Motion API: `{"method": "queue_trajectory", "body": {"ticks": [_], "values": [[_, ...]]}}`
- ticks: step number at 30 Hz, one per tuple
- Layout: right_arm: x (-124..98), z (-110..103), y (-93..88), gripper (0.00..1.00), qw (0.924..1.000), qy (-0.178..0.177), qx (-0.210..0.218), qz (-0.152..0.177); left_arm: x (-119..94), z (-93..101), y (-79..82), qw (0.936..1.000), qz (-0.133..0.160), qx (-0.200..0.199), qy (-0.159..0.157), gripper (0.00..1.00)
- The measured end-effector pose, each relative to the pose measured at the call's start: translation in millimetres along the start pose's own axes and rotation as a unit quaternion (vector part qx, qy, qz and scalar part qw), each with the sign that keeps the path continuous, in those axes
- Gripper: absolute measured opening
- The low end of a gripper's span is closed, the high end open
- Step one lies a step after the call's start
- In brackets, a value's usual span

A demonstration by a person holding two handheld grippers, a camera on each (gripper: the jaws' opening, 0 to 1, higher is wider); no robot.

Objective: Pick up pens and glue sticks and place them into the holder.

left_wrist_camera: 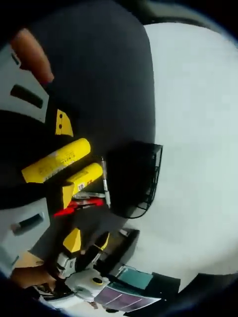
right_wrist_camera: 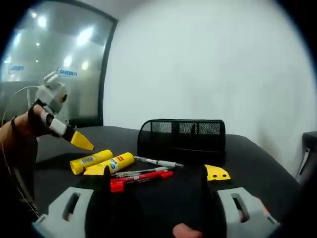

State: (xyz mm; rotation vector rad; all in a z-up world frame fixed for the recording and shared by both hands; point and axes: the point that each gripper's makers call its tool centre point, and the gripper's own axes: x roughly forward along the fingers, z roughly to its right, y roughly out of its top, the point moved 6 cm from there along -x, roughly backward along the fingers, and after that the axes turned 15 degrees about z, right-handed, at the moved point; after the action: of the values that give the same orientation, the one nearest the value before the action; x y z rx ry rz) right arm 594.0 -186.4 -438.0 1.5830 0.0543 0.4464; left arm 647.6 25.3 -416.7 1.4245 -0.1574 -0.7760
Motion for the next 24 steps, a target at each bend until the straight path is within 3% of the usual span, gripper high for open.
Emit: {"method": "queue_trajectory", "body": {"ticks": [3, 7, 11, 16, 17, 19, 24], "values": [[0, -1, 0.1, 0.70, 1.0000, 0.003, 0.000, 0.000, 2, -0.9, 0.8, 0.9971, -0.074, 0.011, 0.005, 0.31], [-1, 0, 1.7, 0.70, 1.0000, 0.003, 0.005, 0.005, 10, 4.0, 8.3, 0.9957, -0.091, -0.013, -0.012, 0.29], [-1, -1, 3.3, 0.70, 0.9999, 0.006, 0.009, 0.011, 10, 4.3, 2.0, 0.9882, -0.153, 0.000, -0.001, 0.29], [-2, -2, 5.9, 0.70, 0.9996, 0.011, 0.018, 0.020, 15, 8.6, -0.6, 0.9839, -0.177, -0.022, -0.002, 0.28], [-2, -3, 6.0, 0.70, 0.9996, 0.012, 0.018, 0.020, 12, 8.7, -4.0, 0.9793, -0.200, -0.031, 0.007, 0.29], [-2, -4, 6.0, 0.70, 0.9995, 0.014, 0.018, 0.020, 12, 3.3, -9.1, 0.9761, -0.215, -0.001, 0.030, 0.30], [-3, -4, 6.5, 0.69, 0.9995, 0.014, 0.021, 0.022, 19, 9.0, -18.8, 0.9744, -0.223, -0.029, 0.011, 0.32]]}}
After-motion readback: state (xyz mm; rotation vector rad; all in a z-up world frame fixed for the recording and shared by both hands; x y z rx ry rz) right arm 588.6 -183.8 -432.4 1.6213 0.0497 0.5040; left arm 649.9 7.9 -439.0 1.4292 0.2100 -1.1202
